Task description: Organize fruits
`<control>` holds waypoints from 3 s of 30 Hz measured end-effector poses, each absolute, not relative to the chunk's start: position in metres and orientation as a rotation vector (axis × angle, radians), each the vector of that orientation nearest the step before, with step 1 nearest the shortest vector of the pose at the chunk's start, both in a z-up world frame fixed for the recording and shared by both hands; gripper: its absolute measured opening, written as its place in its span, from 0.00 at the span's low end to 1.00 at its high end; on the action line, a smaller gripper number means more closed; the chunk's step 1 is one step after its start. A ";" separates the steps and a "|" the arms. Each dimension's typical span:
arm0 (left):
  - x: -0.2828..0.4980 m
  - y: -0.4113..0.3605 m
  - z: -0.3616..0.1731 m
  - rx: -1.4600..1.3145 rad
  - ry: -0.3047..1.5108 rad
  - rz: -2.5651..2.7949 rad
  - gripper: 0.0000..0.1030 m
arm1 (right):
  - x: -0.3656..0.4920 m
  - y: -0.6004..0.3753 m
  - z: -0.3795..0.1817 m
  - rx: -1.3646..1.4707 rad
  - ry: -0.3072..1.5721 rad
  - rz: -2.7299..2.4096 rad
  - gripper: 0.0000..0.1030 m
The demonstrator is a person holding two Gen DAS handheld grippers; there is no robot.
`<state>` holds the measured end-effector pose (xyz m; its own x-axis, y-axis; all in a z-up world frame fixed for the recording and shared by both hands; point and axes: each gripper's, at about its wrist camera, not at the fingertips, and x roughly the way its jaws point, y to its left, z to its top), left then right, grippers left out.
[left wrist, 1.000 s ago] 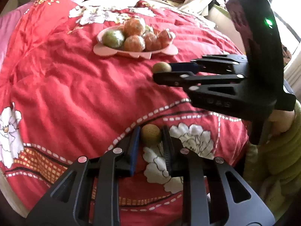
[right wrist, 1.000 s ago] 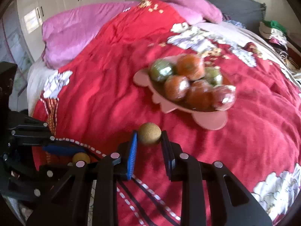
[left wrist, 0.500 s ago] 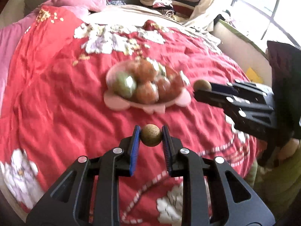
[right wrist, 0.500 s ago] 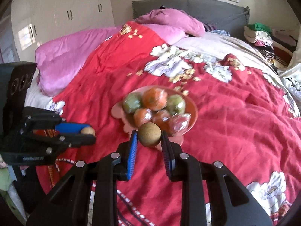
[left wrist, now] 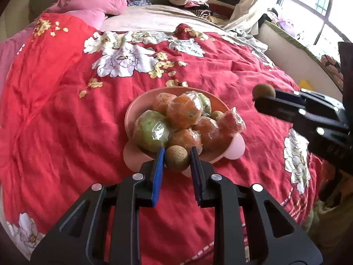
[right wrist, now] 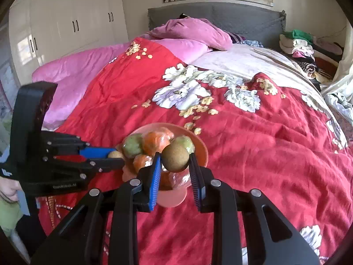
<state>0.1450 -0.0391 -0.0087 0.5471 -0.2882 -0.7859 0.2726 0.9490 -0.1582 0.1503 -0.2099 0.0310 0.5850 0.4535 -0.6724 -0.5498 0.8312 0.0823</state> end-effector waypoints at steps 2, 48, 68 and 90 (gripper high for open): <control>0.147 -0.040 -0.010 -0.022 0.937 -0.330 0.16 | 0.158 -0.211 0.030 -0.144 0.747 0.583 0.23; 0.154 -0.043 -0.016 -0.014 0.945 -0.318 0.16 | 0.206 -0.200 -0.004 -0.121 0.895 0.604 0.33; 0.140 -0.039 0.005 -0.019 0.894 -0.317 0.30 | 0.156 -0.211 0.043 -0.103 0.721 0.556 0.71; 0.074 -0.011 0.035 -0.069 0.796 -0.242 0.85 | 0.079 -0.211 0.062 -0.102 0.655 0.472 0.95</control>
